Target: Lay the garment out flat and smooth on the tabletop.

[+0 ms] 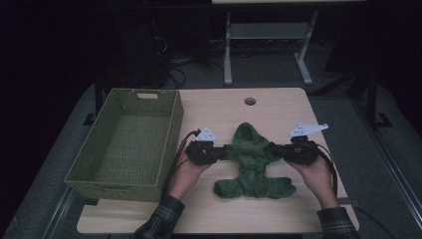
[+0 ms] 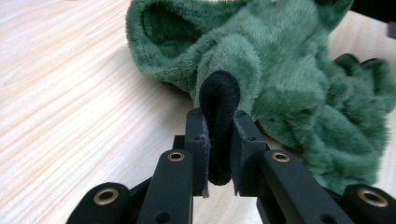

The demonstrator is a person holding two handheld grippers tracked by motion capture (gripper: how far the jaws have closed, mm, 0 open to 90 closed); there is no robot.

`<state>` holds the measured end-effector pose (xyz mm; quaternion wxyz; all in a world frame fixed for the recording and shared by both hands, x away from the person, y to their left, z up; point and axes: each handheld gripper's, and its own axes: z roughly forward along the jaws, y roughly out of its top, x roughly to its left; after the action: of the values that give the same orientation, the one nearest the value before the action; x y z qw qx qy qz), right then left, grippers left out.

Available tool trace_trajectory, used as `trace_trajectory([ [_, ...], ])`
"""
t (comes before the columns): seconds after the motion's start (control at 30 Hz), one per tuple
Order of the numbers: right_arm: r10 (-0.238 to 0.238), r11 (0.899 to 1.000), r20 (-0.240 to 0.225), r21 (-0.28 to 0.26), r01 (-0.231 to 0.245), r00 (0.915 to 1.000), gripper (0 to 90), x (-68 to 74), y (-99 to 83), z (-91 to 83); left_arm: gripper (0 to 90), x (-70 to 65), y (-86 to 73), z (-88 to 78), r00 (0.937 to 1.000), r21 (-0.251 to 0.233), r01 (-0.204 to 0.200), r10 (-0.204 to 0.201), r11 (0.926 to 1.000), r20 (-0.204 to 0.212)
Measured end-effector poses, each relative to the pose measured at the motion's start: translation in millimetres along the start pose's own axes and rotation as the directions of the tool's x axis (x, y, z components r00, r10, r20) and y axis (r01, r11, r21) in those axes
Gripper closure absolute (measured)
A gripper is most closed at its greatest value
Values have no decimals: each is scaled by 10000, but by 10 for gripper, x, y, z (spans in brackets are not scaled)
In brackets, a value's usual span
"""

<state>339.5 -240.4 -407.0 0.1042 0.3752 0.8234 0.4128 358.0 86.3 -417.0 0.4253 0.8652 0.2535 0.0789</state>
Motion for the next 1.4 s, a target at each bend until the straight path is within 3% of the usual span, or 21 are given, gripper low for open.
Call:
trace_trajectory([
  [0.13, 547, 9975, -39, 447, -545, 9985, 819, -73, -242, 34, 786, -95, -9, 121, 9997, 338, -54, 46, 9994, 253],
  [0.27, 675, 9928, 165, 978, -688, 9976, 818, -129, -428, 110, 786, -145, -53, 292, 9989, 791, -81, 44, 9968, 465],
  [0.47, 896, 9849, 266, 1462, -925, 9956, 817, -163, -568, 185, 784, -147, -153, 512, 9977, 1621, -18, -92, 9868, 670],
  [0.53, 901, 9856, 231, 1418, -925, 9957, 814, -163, -592, 204, 762, -148, -177, 553, 9973, 1566, 147, -258, 9875, 690],
  [0.6, 980, 9846, 215, 1435, -1000, 9950, 777, -167, -591, 195, 708, -146, -175, 549, 9966, 1476, 278, -389, 9887, 723],
  [0.73, 1023, 9859, 265, 1301, -1049, 9944, 612, -160, -561, 123, 563, -124, -136, 430, 9969, 1187, 329, -411, 9924, 672],
  [0.9, 965, 9938, 262, 522, -977, 9950, 567, -154, -454, -106, 488, -60, -40, 238, 9973, 619, 562, -589, 9965, 439],
  [1.03, 910, 9956, 490, 167, -919, 9946, 578, -201, -322, -183, 488, 35, 64, 206, 9980, 511, 628, -630, 9967, 25],
  [1.13, 849, 9963, 518, 70, -854, 9950, 591, -262, -214, -102, 499, 112, 148, 276, 9969, 560, 784, -787, 9954, 40],
  [1.23, 819, 9963, 553, 211, -832, 9951, 600, -308, -118, 28, 521, 171, 207, 370, 9975, 737, 668, -682, 9950, 168],
  [1.4, 839, 9952, 549, 459, -865, 9950, 616, -388, -24, 208, 521, 263, 285, 569, 9953, 833, 943, -959, 9921, 157],
])
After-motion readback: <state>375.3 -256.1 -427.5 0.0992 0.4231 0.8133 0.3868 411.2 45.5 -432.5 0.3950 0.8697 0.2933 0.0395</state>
